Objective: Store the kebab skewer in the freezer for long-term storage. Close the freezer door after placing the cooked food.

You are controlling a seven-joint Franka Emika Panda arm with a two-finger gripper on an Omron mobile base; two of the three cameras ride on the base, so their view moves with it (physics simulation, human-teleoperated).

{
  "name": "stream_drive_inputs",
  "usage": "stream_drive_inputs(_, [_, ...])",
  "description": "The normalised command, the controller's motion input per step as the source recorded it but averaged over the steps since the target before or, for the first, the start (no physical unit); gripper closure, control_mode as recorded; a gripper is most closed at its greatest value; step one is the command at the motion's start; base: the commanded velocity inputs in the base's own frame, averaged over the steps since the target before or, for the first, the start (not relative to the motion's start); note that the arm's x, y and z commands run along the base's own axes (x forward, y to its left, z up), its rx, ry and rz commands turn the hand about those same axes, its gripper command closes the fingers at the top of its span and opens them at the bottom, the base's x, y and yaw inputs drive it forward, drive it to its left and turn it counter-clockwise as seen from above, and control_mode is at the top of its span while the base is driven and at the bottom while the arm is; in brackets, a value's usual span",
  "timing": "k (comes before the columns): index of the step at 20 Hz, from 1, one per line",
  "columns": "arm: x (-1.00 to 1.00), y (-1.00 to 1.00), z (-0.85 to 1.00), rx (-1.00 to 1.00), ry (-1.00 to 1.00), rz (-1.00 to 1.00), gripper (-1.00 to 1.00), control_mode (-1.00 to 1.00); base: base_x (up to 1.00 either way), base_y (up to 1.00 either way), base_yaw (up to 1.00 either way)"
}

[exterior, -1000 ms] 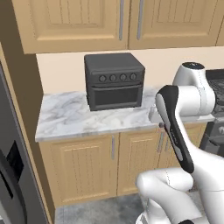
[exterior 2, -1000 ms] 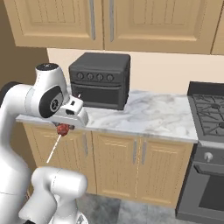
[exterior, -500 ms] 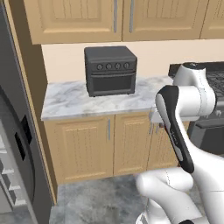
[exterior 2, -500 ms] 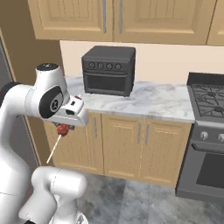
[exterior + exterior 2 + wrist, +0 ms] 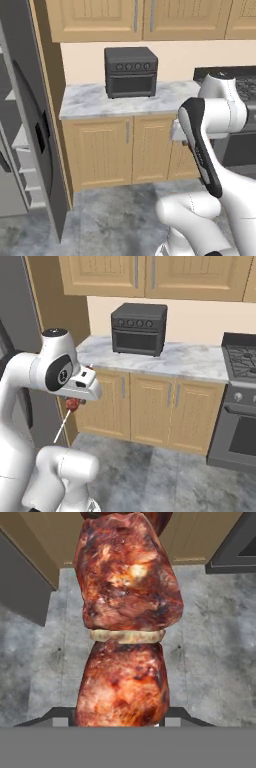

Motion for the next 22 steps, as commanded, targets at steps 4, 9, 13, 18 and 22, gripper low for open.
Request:
stream_drive_inputs(4, [0.00,0.00,0.00,0.00,0.00,0.00,1.00,1.00,-0.73,0.60,0.10])
stream_drive_inputs(9, [0.00,0.00,0.00,0.00,0.00,0.00,1.00,1.00,-0.45,0.80,0.03])
stream_drive_inputs(13, [0.00,0.00,0.00,0.00,0.00,0.00,1.00,1.00,-0.04,0.93,0.00])
stream_drive_inputs(18, [0.00,0.00,0.00,0.00,0.00,0.00,1.00,1.00,0.00,1.00,-0.03])
stream_drive_inputs(22, [0.00,0.00,0.00,0.00,0.00,0.00,1.00,1.00,0.15,0.98,-0.03])
